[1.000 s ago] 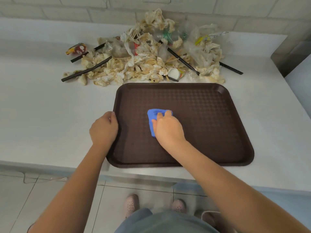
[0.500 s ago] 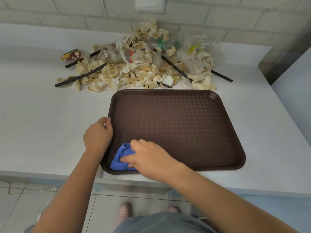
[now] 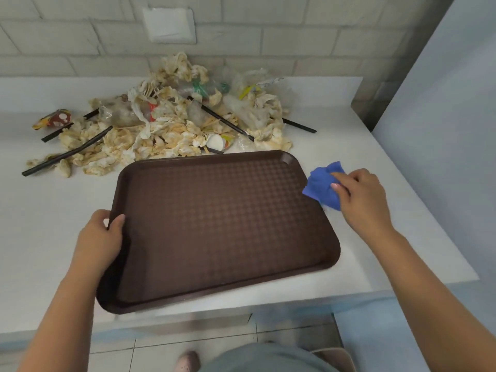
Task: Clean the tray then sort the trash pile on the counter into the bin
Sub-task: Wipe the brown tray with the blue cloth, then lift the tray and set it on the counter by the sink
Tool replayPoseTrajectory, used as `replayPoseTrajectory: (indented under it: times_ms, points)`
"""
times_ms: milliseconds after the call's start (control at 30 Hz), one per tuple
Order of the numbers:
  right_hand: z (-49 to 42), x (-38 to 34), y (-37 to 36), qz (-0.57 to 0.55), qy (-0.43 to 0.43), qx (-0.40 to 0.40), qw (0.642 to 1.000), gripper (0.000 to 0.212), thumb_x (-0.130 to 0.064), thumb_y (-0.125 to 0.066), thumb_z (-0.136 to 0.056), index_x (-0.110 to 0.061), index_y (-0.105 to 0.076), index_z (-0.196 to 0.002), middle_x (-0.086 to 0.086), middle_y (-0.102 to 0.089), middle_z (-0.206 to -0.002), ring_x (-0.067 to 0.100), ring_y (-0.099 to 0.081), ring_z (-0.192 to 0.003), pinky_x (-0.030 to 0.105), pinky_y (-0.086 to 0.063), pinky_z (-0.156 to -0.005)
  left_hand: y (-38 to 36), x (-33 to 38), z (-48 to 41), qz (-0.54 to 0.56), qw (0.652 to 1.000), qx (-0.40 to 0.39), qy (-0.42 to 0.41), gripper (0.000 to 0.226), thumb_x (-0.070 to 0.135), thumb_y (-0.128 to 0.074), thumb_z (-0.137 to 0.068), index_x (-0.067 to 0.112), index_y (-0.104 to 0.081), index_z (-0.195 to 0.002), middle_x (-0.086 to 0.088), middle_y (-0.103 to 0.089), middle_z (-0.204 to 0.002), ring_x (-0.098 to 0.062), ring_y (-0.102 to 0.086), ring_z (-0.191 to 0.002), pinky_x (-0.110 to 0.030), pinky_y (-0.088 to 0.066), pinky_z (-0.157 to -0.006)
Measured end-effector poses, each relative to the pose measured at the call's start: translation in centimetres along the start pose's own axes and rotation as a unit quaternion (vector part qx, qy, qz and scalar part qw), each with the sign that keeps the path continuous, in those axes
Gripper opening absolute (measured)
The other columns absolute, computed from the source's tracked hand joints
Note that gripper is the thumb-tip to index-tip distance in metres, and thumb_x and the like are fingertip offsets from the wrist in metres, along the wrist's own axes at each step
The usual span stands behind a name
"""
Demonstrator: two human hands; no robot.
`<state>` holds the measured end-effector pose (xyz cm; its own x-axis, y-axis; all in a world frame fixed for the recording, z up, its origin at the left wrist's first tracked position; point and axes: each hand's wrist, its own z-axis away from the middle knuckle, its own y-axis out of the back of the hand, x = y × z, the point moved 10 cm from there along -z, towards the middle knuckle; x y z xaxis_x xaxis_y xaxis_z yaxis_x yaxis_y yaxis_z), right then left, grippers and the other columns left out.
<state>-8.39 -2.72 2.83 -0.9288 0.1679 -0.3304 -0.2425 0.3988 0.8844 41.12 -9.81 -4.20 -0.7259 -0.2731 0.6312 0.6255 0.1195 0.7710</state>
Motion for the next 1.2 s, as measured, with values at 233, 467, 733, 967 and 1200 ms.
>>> replayPoseTrajectory:
  times_ms: [233,467,733,967,1200]
  points:
    - [-1.0,10.9,1.9,-0.127,-0.169,0.018,0.977,0.024,-0.015,-0.038,-0.099,-0.008,-0.057,-0.112,0.01,-0.059,-0.106,0.029,-0.054,-0.091,0.033,-0.038,-0.074,0.6,-1.3,-0.9,0.005,1.0,0.008,0.017,0.028,0.036,-0.05,-0.095,0.016,-0.054,-0.113,-0.02,-0.063,-0.111,-0.042,-0.058,-0.098,-0.053,-0.047,-0.088]
    - [-3.7,10.9,4.4,-0.084,-0.085,0.04,0.992,0.028,-0.008,-0.039,-0.098,-0.007,-0.054,-0.122,0.012,-0.058,-0.121,0.032,-0.054,-0.105,0.032,-0.038,-0.082,-0.1,-9.7,-5.9,0.054,0.995,0.02,0.079,0.039,0.048,-0.055,-0.088,0.029,-0.048,-0.121,-0.013,-0.062,-0.117,-0.038,-0.061,-0.094,-0.051,-0.049,-0.082]
    - [3.3,11.1,-3.9,-0.038,0.007,-0.171,0.985,0.053,-0.042,-0.046,-0.093,-0.02,-0.041,-0.141,0.004,-0.03,-0.153,0.017,-0.02,-0.144,0.038,-0.01,-0.117,2.4,-2.2,3.3,0.058,0.995,0.04,0.076,0.019,0.04,-0.052,-0.093,0.033,-0.054,-0.11,-0.01,-0.066,-0.095,-0.034,-0.063,-0.08,-0.052,-0.052,-0.08]
    - [2.0,0.2,-2.4,-0.2,0.012,-0.144,0.969,0.05,-0.053,-0.037,-0.091,-0.027,-0.053,-0.131,-0.003,-0.046,-0.141,0.011,-0.04,-0.128,0.031,-0.031,-0.107,5.5,-2.2,6.7,0.085,0.992,0.05,0.078,0.026,0.033,-0.049,-0.097,0.025,-0.053,-0.121,-0.009,-0.064,-0.1,-0.029,-0.062,-0.081,-0.043,-0.048,-0.078]
    - [2.8,-12.5,-6.1,-0.228,-0.018,-0.211,0.95,0.057,-0.044,-0.045,-0.094,-0.026,-0.03,-0.146,0.001,-0.041,-0.138,0.02,-0.054,-0.113,0.038,-0.043,-0.098,12.4,-8.7,8.7,0.126,0.98,0.109,0.106,0.027,0.032,-0.05,-0.096,0.025,-0.055,-0.121,-0.005,-0.066,-0.102,-0.024,-0.063,-0.082,-0.039,-0.048,-0.078]
